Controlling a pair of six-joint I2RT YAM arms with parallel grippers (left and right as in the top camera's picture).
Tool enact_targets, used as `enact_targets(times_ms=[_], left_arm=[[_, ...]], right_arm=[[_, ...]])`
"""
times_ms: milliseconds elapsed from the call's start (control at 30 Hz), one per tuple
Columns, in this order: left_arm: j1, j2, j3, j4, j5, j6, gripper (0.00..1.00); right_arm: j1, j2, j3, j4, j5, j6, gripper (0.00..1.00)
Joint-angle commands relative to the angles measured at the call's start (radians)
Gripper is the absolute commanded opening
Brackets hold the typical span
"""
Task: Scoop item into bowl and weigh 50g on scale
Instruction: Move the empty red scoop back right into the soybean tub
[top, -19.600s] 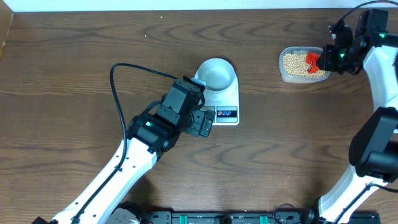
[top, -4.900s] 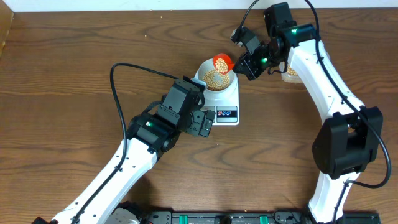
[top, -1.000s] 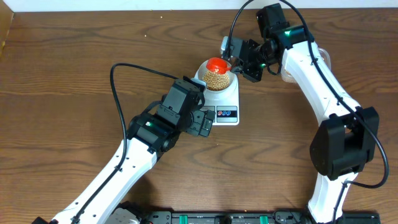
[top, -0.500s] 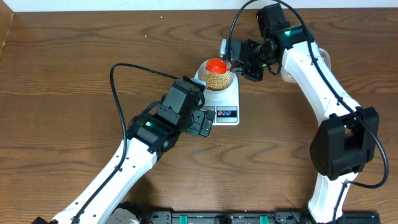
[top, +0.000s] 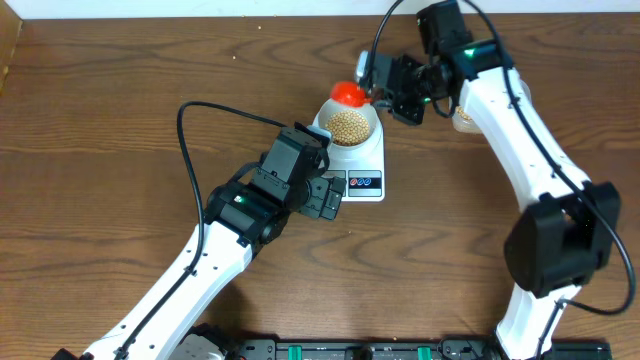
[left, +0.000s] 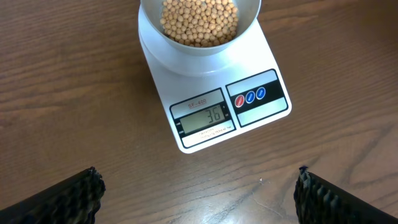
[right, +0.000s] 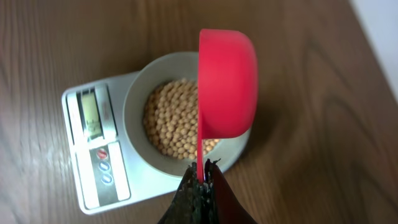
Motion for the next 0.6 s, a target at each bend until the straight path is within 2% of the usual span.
enact_targets(times_ms=[0,167,300,467,567], left_arm=[[0.0,0.0,0.004,0.0,-0.002,0.01,1.0],[0.0,0.0,0.005,0.0,-0.002,0.01,1.0],[0.0,0.0,0.004,0.0,-0.002,0.01,1.0],[0.0,0.0,0.004,0.0,-0.002,0.01,1.0],[0.0,0.0,0.004,0.0,-0.002,0.01,1.0]], right_arm=[[-0.047,-0.094,0.025,0.011,-0.029,0.224,0.01],[-0.133,-0.16,0.025,0.005,-0.05,0.373,0.01],[-0.229,-0.185,0.025,-0.01,-0.1,0.415,0.01],[-0.364,-0.174,0.024,-0.016,-0.079,0.526,0.01],[-0.435,-0.157,0.024,-0.04,-0.051,0.535,0.01]])
